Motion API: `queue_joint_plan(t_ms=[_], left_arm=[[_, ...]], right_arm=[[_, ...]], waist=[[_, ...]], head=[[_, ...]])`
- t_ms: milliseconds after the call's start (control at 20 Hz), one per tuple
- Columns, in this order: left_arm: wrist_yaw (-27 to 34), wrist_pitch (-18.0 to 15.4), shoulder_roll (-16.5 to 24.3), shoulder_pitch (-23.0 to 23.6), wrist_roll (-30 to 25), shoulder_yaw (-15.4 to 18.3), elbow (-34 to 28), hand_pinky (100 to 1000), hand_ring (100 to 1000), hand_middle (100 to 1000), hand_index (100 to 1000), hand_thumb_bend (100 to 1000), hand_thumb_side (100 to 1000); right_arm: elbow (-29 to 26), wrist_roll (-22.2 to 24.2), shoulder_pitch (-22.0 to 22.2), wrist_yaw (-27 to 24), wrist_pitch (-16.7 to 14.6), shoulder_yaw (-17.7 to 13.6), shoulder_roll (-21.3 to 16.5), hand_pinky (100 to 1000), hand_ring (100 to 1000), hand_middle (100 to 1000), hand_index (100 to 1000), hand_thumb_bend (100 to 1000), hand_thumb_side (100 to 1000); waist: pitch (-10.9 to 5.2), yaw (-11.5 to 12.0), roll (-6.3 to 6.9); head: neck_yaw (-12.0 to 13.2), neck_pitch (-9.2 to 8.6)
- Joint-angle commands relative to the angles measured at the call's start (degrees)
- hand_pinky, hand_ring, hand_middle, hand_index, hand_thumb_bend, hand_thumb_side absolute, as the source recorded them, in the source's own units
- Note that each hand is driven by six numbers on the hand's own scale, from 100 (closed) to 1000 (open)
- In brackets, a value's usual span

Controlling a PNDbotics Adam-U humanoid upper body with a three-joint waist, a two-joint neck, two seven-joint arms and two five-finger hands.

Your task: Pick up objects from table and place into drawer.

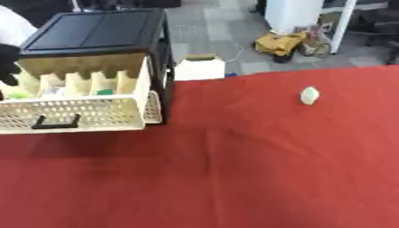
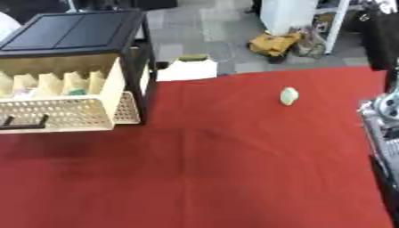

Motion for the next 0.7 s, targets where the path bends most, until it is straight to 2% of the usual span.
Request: queue_joint_plan(t_ms=[50, 300, 450, 700], left_arm=[[-2.10, -0.91, 6.01, 0.06, -9.97, -0.55, -0.71, 216, 374, 458, 748, 100, 1000], [-2.38, -0.48, 9.91, 0.30, -25.97, -2.23, -0.71, 257, 439, 484, 768, 100, 1000], [-1.23, 0.71, 11.04, 0.36, -31.76, -3.26, -0.71, 286, 485, 514, 778, 100, 1000], [-0.13, 3.93, 12.26, 0.26, -38.43, -5.16, -0.71, 300, 500, 533, 787, 100, 1000]], right_arm=[[-0.99, -0.06, -0.27, -0.66, -0.01, -0.93, -2.32, 707, 778, 604, 790, 103, 609], [-0.99, 0.35, -0.01, -0.97, -0.44, -1.11, -2.47, 705, 775, 600, 790, 107, 610], [-0.99, 0.55, 0.11, -0.94, -0.68, -1.22, -2.55, 706, 774, 599, 790, 111, 612], [-0.99, 0.58, 0.30, -0.90, -0.73, -1.48, -2.52, 709, 774, 598, 790, 111, 612]], waist=[[-0.67, -0.08, -0.18], [-0.75, -0.45, -0.20], [-0.72, -0.69, -0.27], [-0.55, -1.02, -0.31]], head=[[0.37, 0.76], [1.05, 2.65], [1.61, 3.46], [2.18, 3.56]])
